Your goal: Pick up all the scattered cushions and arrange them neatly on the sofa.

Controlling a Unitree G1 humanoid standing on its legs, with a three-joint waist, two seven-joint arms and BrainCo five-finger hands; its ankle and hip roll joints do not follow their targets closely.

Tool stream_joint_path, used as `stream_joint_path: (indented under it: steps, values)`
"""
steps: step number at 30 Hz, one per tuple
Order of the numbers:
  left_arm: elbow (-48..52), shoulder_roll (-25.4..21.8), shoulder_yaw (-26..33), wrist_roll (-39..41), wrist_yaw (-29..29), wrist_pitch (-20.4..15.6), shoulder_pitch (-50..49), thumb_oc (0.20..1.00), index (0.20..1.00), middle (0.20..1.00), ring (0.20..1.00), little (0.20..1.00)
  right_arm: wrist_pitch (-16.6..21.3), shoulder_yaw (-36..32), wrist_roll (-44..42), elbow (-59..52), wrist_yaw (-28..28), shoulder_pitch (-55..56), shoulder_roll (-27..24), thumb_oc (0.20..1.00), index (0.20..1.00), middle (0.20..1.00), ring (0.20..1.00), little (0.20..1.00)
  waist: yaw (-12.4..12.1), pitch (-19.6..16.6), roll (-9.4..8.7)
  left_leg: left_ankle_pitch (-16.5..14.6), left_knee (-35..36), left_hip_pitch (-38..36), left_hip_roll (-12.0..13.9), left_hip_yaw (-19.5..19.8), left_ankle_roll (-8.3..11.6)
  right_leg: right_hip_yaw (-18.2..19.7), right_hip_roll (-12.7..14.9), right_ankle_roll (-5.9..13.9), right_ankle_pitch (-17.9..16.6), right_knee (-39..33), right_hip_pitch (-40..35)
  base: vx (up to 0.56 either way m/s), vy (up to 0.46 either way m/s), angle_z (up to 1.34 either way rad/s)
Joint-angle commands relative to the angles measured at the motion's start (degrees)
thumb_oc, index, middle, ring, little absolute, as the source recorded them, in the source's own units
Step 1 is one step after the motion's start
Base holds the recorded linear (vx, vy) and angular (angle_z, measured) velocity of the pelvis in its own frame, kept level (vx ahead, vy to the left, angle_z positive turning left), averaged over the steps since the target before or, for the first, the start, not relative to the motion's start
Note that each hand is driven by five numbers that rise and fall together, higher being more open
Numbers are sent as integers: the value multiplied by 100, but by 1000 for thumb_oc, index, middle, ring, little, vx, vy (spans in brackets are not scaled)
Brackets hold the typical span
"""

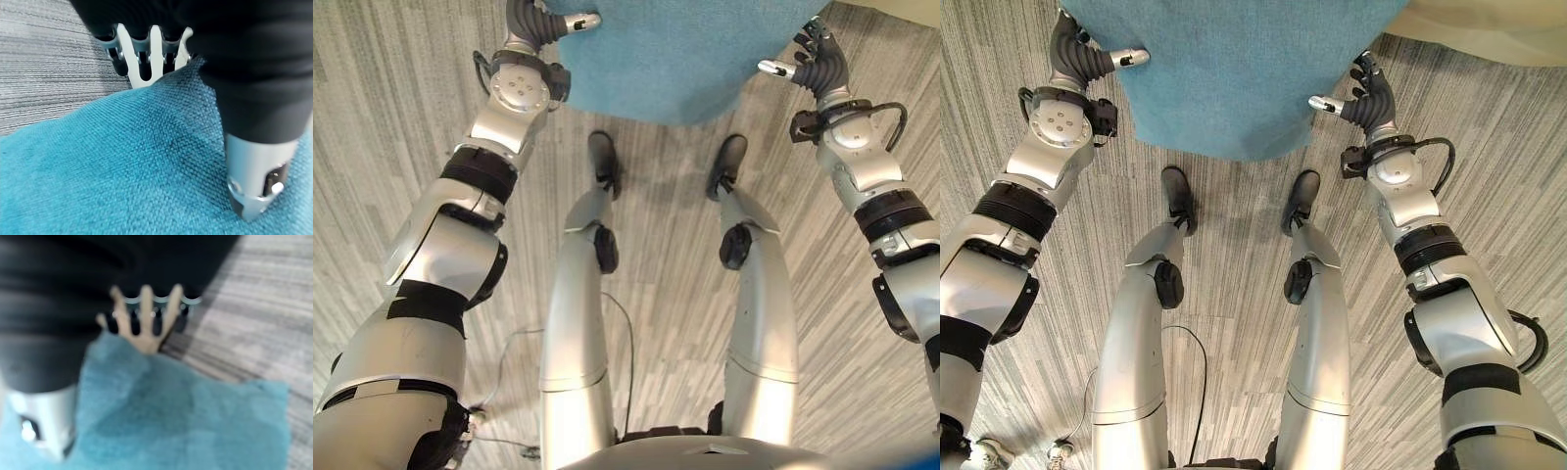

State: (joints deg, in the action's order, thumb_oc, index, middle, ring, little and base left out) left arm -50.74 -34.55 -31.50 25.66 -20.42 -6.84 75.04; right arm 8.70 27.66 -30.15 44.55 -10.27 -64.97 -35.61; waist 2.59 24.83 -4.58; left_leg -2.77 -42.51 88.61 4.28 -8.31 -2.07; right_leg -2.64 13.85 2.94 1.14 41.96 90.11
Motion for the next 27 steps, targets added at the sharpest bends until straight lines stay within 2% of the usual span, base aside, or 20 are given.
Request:
stream_joint_path:
  steps: [1, 7, 10, 15, 16, 17, 18, 19, 27]
  values:
    - [132, 456, 173, -20, -85, -339, -659, 1000, 1000, 1000, 1000, 1000, 276, 483, -104, 107, -129, 353, 560, 1000, 1000, 1000, 1000, 1000, 110, -1069, 379, -288, -57, 126, -133, 823, 432, 152, -170, 521, 349, 203, -18, 0, 0, 0]
    - [189, 579, 179, 73, -203, -371, -616, 1000, 1000, 1000, 1000, 1000, 293, 666, -39, 211, -258, 47, 956, 1000, 1000, 1000, 1000, 1000, 41, -946, 410, -289, -166, 130, -142, 814, 441, 172, -169, 518, 337, 289, -16, 0, 0, 0]
    - [294, 656, 192, 402, -239, -501, -520, 1000, 1000, 1000, 1000, 1000, 319, 805, 46, 396, -421, -227, 1328, 1000, 1000, 1000, 1000, 1000, -43, -839, 472, -300, -318, 130, -162, 832, 436, 168, -178, 503, 345, 433, -16, 0, 0, 0]
    - [335, 682, 224, 612, -307, -588, -425, 1000, 1000, 1000, 1000, 1000, 376, 802, 94, 453, -622, -416, 1662, 1000, 1000, 1000, 1000, 1000, -81, -756, 519, -337, -450, 130, -151, 853, 434, 182, -193, 493, 363, 544, -16, 0, 0, 0]
    - [371, 686, 234, 645, -325, -608, -415, 900, 900, 900, 900, 900, 384, 789, 108, 436, -669, -430, 1721, 1000, 1000, 1000, 1000, 1000, -90, -747, 530, -340, -465, 130, -147, 859, 429, 181, -199, 494, 362, 569, -16, 16, 34, -1]
    - [391, 692, 234, 678, -340, -615, -389, 583, 583, 583, 583, 583, 391, 796, 149, 428, -717, -461, 1775, 925, 925, 925, 925, 925, -96, -727, 543, -350, -491, 130, -147, 878, 423, 174, -208, 498, 363, 599, -16, 0, 0, 0]
    - [418, 674, 236, 696, -346, -641, -363, 464, 464, 464, 464, 464, 394, 788, 160, 417, -740, -483, 1794, 598, 598, 598, 598, 598, -98, -719, 546, -350, -510, 130, -153, 879, 425, 179, -219, 496, 363, 620, -16, 0, 0, 0]
    - [453, 658, 253, 745, -345, -665, -351, 200, 200, 200, 200, 200, 405, 776, 146, 396, -756, -506, 1818, 200, 200, 200, 200, 200, -99, -718, 538, -354, -516, 131, -147, 876, 425, 186, -218, 491, 368, 627, -16, 0, 0, 0]
    - [688, 460, 488, 891, -394, -811, -502, 200, 200, 200, 200, 200, 613, 384, -49, -4, -832, -413, 1589, 200, 200, 200, 200, 200, -52, -786, 521, -383, -578, 131, -131, 868, 433, 235, -273, 475, 385, 709, -16, 0, 0, 0]
